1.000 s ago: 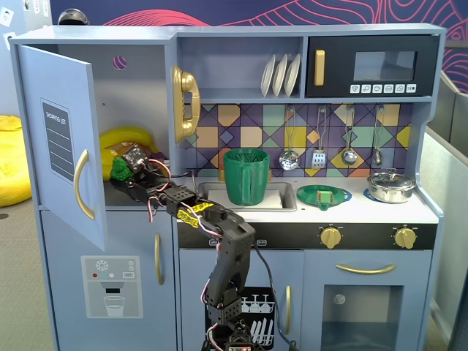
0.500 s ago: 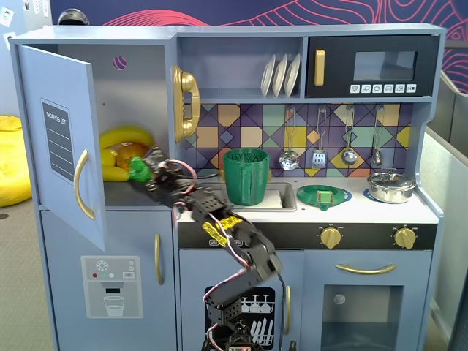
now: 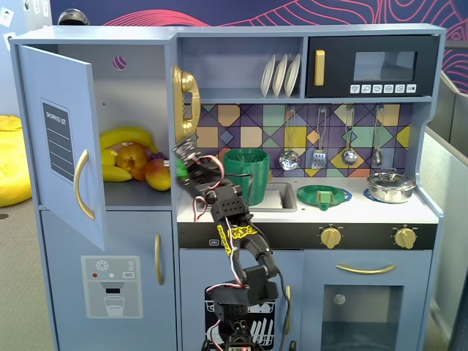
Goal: Pick up the green pineapple from the left cabinet and place it in the green recipient
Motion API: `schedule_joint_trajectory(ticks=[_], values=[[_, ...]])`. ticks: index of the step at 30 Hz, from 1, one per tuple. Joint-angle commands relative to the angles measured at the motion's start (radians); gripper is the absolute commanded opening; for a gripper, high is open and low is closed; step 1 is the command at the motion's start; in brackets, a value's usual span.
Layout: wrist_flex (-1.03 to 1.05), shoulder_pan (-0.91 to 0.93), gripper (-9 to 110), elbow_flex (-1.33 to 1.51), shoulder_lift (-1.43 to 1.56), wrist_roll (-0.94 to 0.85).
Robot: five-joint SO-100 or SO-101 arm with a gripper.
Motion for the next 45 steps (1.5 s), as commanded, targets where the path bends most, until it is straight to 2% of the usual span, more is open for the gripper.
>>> schedule_joint_trajectory(ticks=[1,6,16,27,29,32,35,38,45], values=[[0.032,0.181,0,-0.135,-0.040,0.080],[-0.002,0.304,0,-0.252,-0.173,0.163],[-0.330,0.408,0,-0.466,-0.574,0.327],[-0.296,0.433,3,-0.865,-0.945,0.330],[-0.282,0.436,7,-0.885,-0.965,0.330],[-0.270,0.448,33,-0.899,-0.969,0.397],[-0.259,0.462,46,-0.907,-0.969,0.428],[-0.258,0.474,48,-0.905,-0.968,0.408],[-0.255,0.476,45,-0.871,-0.919,0.391]])
